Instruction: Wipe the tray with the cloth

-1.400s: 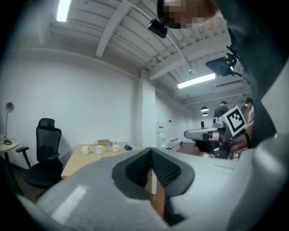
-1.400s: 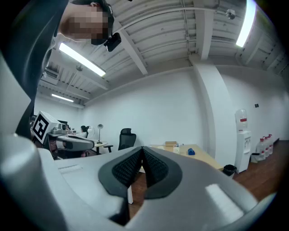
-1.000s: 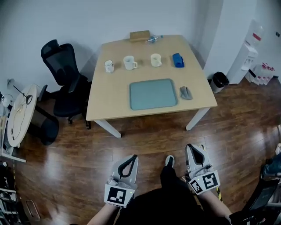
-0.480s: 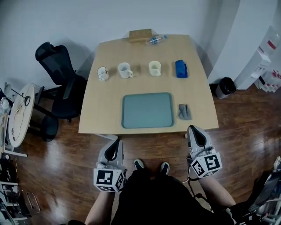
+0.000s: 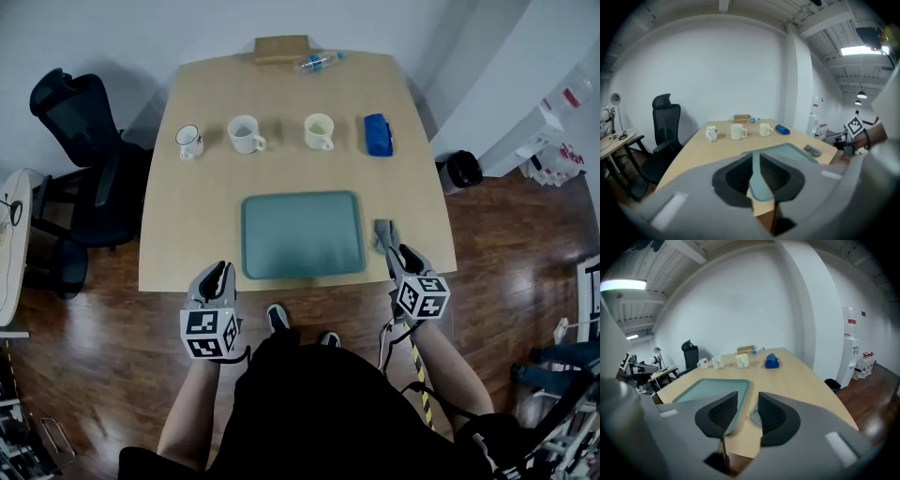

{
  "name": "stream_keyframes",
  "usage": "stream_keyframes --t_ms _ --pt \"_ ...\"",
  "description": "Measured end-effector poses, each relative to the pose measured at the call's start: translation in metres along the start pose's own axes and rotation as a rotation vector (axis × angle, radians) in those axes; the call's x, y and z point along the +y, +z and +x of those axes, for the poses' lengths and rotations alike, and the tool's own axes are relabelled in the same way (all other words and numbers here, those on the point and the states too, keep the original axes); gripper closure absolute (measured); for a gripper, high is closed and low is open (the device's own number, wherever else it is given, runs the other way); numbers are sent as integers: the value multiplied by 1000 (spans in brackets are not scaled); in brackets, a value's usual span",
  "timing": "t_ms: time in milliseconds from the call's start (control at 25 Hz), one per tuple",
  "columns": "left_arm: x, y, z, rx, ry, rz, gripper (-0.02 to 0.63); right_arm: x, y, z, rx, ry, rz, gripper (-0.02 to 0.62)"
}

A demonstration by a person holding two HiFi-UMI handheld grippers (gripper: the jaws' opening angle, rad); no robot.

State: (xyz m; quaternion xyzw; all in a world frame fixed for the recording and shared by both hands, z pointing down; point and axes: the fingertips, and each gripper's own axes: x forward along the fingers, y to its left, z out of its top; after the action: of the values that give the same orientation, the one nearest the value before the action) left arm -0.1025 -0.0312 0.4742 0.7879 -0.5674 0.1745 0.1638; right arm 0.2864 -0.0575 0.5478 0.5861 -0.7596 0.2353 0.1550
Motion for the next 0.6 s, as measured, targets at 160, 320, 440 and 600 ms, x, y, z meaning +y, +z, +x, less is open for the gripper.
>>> stream_keyframes --t_ms 160,320,440,600 --pt "26 -41 42 139 -53 -66 498 -31 -33 48 170 -107 -43 430" --pt "37 -73 76 266 -68 -107 466 -42 -44 73 250 -134 -65 426" --pt "34 -97 90 349 -61 -72 465 -53 -55 77 266 -158 -77 461" --pt "27 -118 96 426 -63 -25 459 -59 -66 90 286 -147 -91 480"
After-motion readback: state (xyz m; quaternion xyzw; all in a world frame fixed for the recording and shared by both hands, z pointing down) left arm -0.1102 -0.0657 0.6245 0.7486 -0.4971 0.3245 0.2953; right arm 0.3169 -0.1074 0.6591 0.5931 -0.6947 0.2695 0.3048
